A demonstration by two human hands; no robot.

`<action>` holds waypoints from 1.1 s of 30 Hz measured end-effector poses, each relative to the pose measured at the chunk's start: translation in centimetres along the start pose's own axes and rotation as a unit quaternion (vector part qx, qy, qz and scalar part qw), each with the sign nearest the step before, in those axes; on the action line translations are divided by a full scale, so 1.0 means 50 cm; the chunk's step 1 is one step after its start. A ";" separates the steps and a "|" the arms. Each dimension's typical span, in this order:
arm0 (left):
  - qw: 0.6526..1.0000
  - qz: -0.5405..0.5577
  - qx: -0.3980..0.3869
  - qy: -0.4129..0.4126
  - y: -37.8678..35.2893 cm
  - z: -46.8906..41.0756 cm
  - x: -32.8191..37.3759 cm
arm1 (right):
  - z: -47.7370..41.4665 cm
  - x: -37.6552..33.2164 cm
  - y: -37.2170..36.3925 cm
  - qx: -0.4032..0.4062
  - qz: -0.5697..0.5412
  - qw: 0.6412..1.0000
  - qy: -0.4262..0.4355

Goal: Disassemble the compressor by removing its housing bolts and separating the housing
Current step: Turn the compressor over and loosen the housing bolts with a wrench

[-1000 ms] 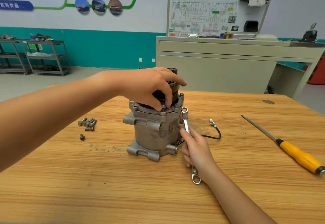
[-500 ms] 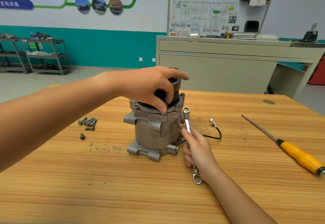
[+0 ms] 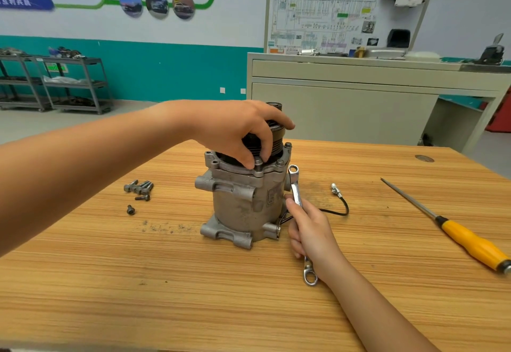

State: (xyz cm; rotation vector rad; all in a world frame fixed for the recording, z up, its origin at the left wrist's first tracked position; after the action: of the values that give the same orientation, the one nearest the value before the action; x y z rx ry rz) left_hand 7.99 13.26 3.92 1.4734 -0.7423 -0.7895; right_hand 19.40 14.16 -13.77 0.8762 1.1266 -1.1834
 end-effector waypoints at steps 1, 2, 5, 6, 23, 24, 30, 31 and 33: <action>1.000 -0.001 0.008 0.003 0.000 -0.002 -0.001 | 0.000 0.000 0.000 0.000 0.001 1.000 0.000; 1.000 -0.003 0.016 0.004 0.001 -0.003 0.001 | 0.001 0.000 0.000 0.000 0.004 1.000 0.000; 1.000 0.005 0.024 -0.003 0.003 0.000 0.007 | 0.002 -0.002 -0.001 0.000 0.007 1.000 0.003; 1.000 0.007 0.017 -0.005 0.004 0.002 0.008 | 0.002 -0.002 -0.001 0.000 0.005 1.000 0.004; 0.999 -0.007 0.046 -0.011 0.004 -0.001 0.007 | 0.005 -0.005 -0.001 0.001 0.003 1.000 0.012; 0.999 0.006 0.048 -0.019 0.007 0.000 0.012 | 0.005 -0.005 -0.001 0.001 0.004 1.000 0.012; 0.999 -0.026 0.023 -0.027 0.003 -0.003 0.001 | 0.003 -0.003 -0.001 0.004 -0.003 1.000 0.010; 0.999 -0.014 0.036 -0.023 0.006 -0.005 0.000 | 0.002 -0.004 -0.002 0.004 -0.006 1.000 0.012; 0.998 0.006 0.055 -0.014 0.007 -0.009 0.000 | 0.003 -0.004 -0.003 0.004 -0.007 1.000 0.014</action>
State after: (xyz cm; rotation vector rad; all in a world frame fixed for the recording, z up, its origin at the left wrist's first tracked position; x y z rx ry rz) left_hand 8.38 13.48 4.26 1.5583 -0.8267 -0.7711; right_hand 19.31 14.05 -13.53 0.8940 1.1522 -1.1912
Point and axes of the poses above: each hand's wrist, its own z-axis away from the middle knuckle, its own y-axis out of the back of the hand, x = y × z, the point moved 7 cm from there along -z, towards the middle knuckle, and after that the axes turned 13 degrees about -y, right-handed, at the moved point
